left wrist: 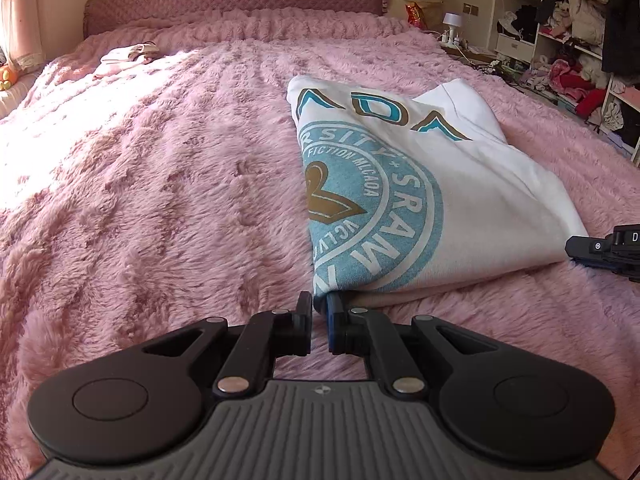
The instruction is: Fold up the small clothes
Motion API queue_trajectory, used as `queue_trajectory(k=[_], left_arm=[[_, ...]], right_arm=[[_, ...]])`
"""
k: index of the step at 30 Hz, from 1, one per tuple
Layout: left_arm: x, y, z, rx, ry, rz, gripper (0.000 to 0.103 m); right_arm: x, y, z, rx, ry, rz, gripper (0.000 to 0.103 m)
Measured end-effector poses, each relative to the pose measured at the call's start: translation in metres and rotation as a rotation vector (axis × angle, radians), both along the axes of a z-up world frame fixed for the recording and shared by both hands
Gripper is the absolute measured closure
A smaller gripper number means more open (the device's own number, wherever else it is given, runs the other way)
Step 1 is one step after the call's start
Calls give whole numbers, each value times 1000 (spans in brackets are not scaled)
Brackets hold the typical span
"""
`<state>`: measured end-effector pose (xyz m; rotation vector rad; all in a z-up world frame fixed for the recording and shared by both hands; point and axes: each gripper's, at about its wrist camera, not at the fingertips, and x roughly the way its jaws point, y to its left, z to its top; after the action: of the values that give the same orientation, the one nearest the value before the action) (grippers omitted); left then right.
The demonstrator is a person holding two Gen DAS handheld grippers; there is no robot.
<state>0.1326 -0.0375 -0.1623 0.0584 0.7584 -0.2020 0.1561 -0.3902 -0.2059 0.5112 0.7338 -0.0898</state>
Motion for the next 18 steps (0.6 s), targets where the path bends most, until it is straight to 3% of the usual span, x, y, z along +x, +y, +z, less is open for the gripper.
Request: queue_trajectory(k=[1, 2, 4, 7, 11, 15, 18], left_arm=[[-3, 3, 3, 17, -2, 20, 95], [-6, 7, 6, 14, -3, 38, 95], [-10, 21, 16, -65, -23, 76, 95], [-3, 31, 31, -190, -89, 78, 94], [21, 24, 31, -308, -61, 17, 86], [38, 14, 8, -272, 70, 10, 85], [34, 13, -5, -266, 109, 18, 85]], right_arm=[[0, -2, 3, 10, -6, -2, 97], [-1, -4, 6, 12, -13, -9, 89], [-4, -5, 15, -16, -34, -33, 83], [-4, -6, 28, -42, -78, -47, 82], [2, -1, 37, -73, -99, -40, 82], [5, 4, 38, -88, -93, -10, 82], [7, 3, 37, -95, -90, -8, 82]])
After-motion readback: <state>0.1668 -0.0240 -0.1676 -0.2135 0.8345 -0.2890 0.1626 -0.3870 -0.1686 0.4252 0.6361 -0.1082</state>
